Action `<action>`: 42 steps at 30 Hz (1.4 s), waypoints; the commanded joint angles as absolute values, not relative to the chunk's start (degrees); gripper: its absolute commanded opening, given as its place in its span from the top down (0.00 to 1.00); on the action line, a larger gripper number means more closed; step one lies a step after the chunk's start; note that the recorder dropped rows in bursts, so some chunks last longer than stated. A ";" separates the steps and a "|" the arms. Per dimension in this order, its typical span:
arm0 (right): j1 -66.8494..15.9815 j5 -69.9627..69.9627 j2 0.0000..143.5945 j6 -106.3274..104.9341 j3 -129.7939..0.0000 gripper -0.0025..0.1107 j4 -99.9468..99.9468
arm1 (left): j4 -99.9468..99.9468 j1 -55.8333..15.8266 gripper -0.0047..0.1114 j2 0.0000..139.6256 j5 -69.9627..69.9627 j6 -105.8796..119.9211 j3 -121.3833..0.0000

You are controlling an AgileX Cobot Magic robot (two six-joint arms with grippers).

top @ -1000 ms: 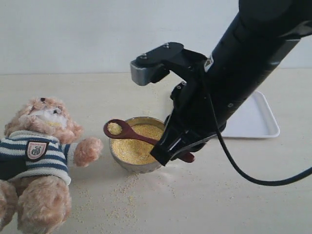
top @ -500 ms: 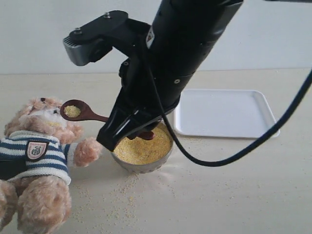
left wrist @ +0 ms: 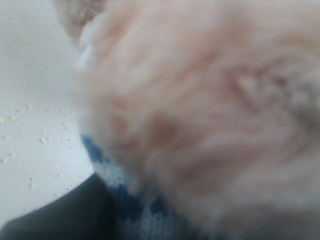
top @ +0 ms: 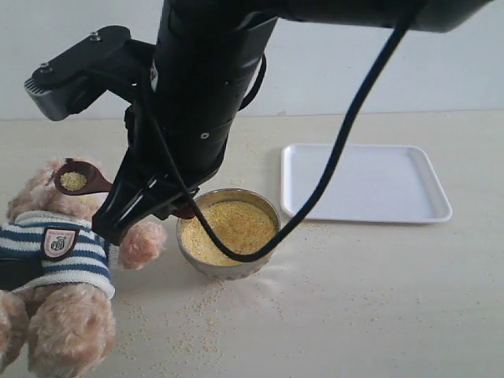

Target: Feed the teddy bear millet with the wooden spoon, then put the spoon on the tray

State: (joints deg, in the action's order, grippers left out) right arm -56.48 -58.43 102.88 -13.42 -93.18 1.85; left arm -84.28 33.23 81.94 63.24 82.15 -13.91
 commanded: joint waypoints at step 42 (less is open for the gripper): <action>-71.60 -60.97 112.10 -4.58 -96.64 0.98 -42.04 | -85.12 33.44 0.92 81.97 64.89 82.71 -13.90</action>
